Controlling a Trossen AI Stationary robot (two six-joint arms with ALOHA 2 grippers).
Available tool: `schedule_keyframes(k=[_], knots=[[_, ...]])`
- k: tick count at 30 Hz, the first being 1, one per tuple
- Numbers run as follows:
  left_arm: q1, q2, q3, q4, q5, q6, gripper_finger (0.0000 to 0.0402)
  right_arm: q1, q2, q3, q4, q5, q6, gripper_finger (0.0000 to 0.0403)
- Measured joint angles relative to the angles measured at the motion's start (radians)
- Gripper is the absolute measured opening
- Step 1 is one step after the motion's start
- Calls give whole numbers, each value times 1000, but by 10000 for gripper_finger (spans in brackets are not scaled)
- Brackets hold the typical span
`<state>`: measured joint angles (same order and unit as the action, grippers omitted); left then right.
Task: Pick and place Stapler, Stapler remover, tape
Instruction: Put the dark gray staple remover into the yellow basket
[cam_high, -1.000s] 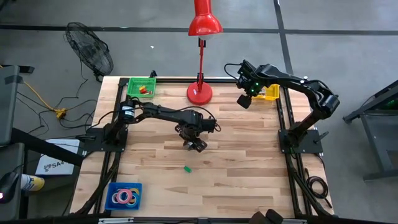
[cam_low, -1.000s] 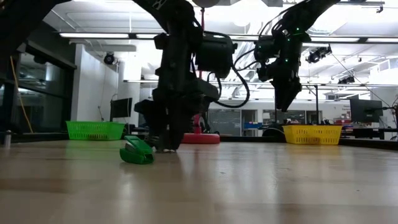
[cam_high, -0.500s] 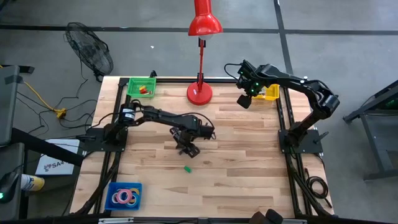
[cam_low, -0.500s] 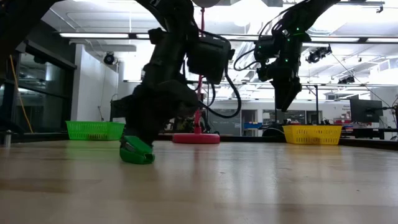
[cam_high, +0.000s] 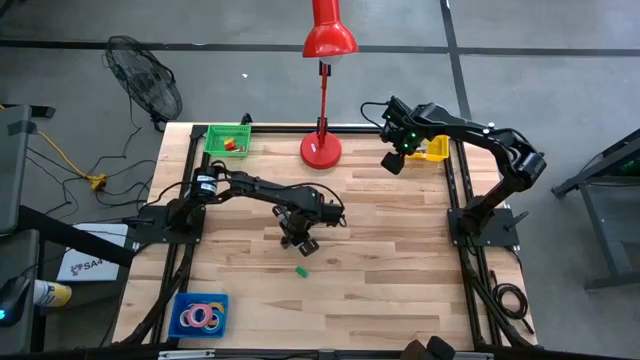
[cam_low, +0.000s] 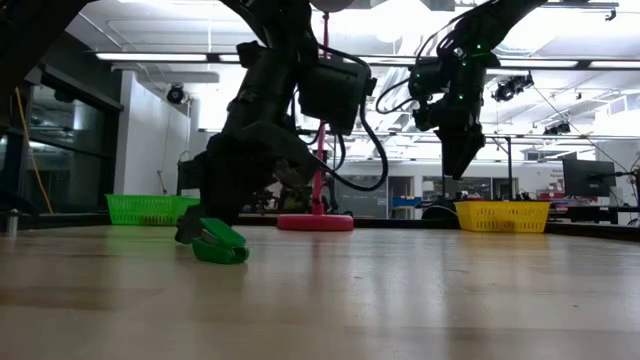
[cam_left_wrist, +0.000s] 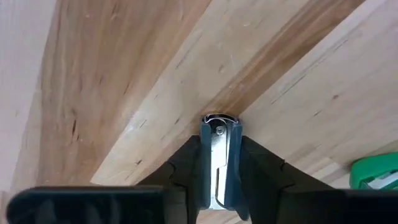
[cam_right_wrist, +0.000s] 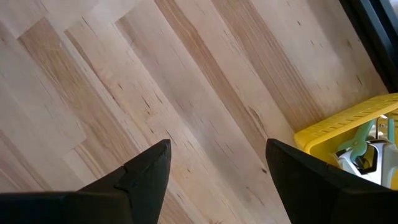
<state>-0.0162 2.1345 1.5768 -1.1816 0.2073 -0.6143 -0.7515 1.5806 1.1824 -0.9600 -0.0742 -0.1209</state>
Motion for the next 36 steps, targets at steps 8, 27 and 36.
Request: schedule_keyframes(k=[8, 27, 36], knots=[[3, -6, 1, 31, 15, 54, 78, 0, 0, 0, 0, -11, -32, 255], [103, -330, 2, 334, -366, 203, 78, 90, -65, -1, 92, -468, -177, 255], [111, -444, 2, 560, -485, 339, 78, 217, -194, -1, 308, -511, -176, 255]])
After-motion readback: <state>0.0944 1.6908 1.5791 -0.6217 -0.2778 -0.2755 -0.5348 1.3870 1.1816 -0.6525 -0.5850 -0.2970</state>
